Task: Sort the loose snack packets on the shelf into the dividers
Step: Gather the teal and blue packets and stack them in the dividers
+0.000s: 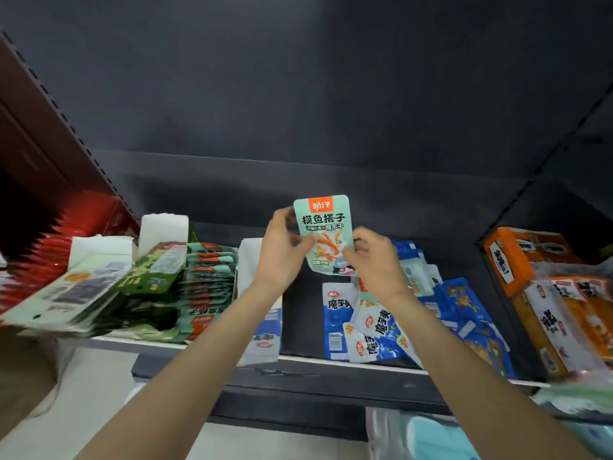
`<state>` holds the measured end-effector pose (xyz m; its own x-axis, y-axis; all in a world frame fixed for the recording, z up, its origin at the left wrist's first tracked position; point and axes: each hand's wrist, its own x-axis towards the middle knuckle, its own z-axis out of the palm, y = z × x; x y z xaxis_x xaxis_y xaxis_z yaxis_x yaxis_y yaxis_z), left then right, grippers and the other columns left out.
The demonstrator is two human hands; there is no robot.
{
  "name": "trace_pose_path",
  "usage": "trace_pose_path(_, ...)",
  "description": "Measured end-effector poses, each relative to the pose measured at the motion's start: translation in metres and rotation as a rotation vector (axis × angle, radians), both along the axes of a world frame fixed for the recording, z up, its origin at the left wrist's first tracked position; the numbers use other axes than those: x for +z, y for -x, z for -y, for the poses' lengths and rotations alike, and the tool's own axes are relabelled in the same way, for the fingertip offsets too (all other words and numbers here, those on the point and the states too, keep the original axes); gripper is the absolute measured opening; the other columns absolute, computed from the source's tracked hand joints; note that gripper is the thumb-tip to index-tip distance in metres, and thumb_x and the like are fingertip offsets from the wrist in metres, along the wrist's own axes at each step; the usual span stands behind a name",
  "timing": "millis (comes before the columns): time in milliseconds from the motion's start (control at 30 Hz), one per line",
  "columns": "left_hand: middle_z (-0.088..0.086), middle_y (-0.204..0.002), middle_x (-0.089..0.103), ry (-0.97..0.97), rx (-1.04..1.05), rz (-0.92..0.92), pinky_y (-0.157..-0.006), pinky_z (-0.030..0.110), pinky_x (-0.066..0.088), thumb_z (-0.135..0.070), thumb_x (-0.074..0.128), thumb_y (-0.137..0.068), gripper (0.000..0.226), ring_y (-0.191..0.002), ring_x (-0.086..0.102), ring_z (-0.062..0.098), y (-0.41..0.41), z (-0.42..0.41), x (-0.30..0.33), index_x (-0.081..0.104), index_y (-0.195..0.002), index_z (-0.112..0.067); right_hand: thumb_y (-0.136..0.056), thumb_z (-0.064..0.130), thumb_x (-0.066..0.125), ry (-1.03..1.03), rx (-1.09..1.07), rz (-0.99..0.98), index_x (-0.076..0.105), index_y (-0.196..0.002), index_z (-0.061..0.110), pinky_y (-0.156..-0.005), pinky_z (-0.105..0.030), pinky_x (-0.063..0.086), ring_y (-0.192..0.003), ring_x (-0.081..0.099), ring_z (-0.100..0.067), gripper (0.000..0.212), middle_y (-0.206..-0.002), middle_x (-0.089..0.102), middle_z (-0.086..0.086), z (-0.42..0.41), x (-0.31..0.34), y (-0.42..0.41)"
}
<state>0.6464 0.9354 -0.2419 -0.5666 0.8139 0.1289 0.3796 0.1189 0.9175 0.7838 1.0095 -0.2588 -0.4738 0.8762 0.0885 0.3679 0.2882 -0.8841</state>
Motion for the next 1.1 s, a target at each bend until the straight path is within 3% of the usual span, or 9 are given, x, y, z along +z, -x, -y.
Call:
trace_pose_path(100, -0.001, -0.100, 0.069, 0.033, -0.090, -0.150, -0.077, 0.029, 0.055, -0.019, 0.061, -0.090, 0.021, -0.084, 0.065, 0.009, 0.037, 0.029, 0.015, 0.055, -0.109, -0.012, -0.083, 0.017, 0.068, 0.044, 0.074, -0.069, 0.065, -0.096, 0.019, -0.077, -0.043, 0.057, -0.086, 0.068, -0.010, 0.013, -0.095, 0.071, 0.007, 0.024, 0.016, 0.039)
trace_pose_path(200, 0.003, -0.109, 0.068, 0.101, -0.081, -0.342, -0.084, 0.025, 0.048, -0.015, 0.053, -0.094, 0.019, -0.095, 0.062, 0.014, 0.077, 0.057, 0.021, 0.058, -0.113, -0.012, -0.085, 0.017, 0.066, -0.018, 0.035, -0.075, 0.069, -0.104, 0.016, -0.075, -0.039, 0.057, -0.088, 0.068, -0.009, 0.019, -0.101, 0.072, 0.003, 0.039, 0.023, 0.073)
trace_pose_path(267, 0.005, -0.131, 0.056, 0.284, -0.069, -0.649, -0.094, 0.031, 0.041, -0.014, 0.045, -0.096, 0.037, -0.117, 0.052, 0.022, 0.108, 0.074, 0.015, 0.048, -0.132, -0.013, -0.087, 0.014, 0.065, -0.051, 0.000, -0.092, 0.069, -0.107, 0.009, -0.073, -0.030, 0.057, -0.092, 0.067, -0.013, 0.021, -0.107, 0.070, -0.003, 0.048, 0.026, 0.092)
trace_pose_path(367, 0.005, -0.144, 0.043, 0.646, -0.196, -0.915, -0.105, 0.039, 0.032, -0.019, 0.040, -0.095, 0.048, -0.130, 0.041, 0.025, 0.143, 0.095, 0.005, 0.035, -0.143, -0.020, -0.086, 0.014, 0.066, -0.051, -0.033, -0.158, 0.070, -0.107, 0.006, -0.077, -0.039, 0.055, -0.092, 0.066, -0.021, 0.023, -0.103, 0.069, -0.011, 0.061, 0.027, 0.119)
trace_pose_path(533, 0.002, -0.135, 0.054, 0.651, -0.388, -0.896, -0.104, 0.036, 0.037, -0.013, 0.039, -0.093, 0.043, -0.122, 0.049, 0.024, 0.156, 0.120, 0.002, 0.051, -0.132, -0.027, -0.085, 0.007, 0.066, 0.110, -0.014, -0.282, 0.070, -0.104, 0.002, -0.075, -0.032, 0.054, -0.088, 0.066, -0.014, 0.020, -0.099, 0.070, -0.007, 0.080, 0.022, 0.155)
trace_pose_path(700, 0.005, -0.139, 0.050, 0.603, -0.465, -0.801, -0.101, 0.038, 0.042, -0.009, 0.041, -0.092, 0.049, -0.121, 0.051, 0.027, 0.161, 0.125, -0.004, 0.045, -0.139, -0.025, -0.084, 0.008, 0.067, 0.180, 0.112, -0.118, 0.070, -0.102, 0.002, -0.087, -0.043, 0.053, -0.091, 0.067, -0.020, 0.019, -0.100, 0.071, -0.009, 0.086, 0.001, 0.174)
trace_pose_path(767, 0.005, -0.139, 0.050, 0.571, -0.472, -0.795, -0.102, 0.039, 0.042, -0.009, 0.041, -0.092, 0.051, -0.121, 0.050, 0.026, 0.164, 0.126, -0.007, 0.043, -0.140, -0.026, -0.083, 0.009, 0.069, 0.132, 0.164, 0.011, 0.071, -0.103, 0.005, -0.090, -0.044, 0.051, -0.096, 0.066, -0.022, 0.021, -0.102, 0.071, -0.009, 0.085, -0.007, 0.176)
trace_pose_path(900, 0.003, -0.133, 0.054, 0.507, -0.438, -0.829, -0.102, 0.037, 0.040, -0.012, 0.041, -0.092, 0.047, -0.117, 0.052, 0.023, 0.167, 0.130, -0.009, 0.046, -0.137, -0.025, -0.084, 0.014, 0.067, -0.107, 0.208, 0.160, 0.072, -0.094, 0.016, -0.084, -0.033, 0.047, -0.095, 0.060, -0.016, 0.011, -0.096, 0.070, 0.000, 0.085, -0.010, 0.177)
trace_pose_path(1100, -0.001, -0.110, 0.062, 0.324, -0.251, -0.940, -0.095, 0.033, 0.038, -0.020, 0.041, -0.094, 0.034, -0.102, 0.058, 0.021, 0.148, 0.122, 0.001, 0.055, -0.125, -0.024, -0.092, 0.020, 0.057, -0.303, 0.226, 0.399, 0.069, -0.094, 0.015, -0.076, -0.042, 0.050, -0.089, 0.059, -0.023, 0.013, -0.093, 0.067, -0.005, 0.082, -0.008, 0.172)
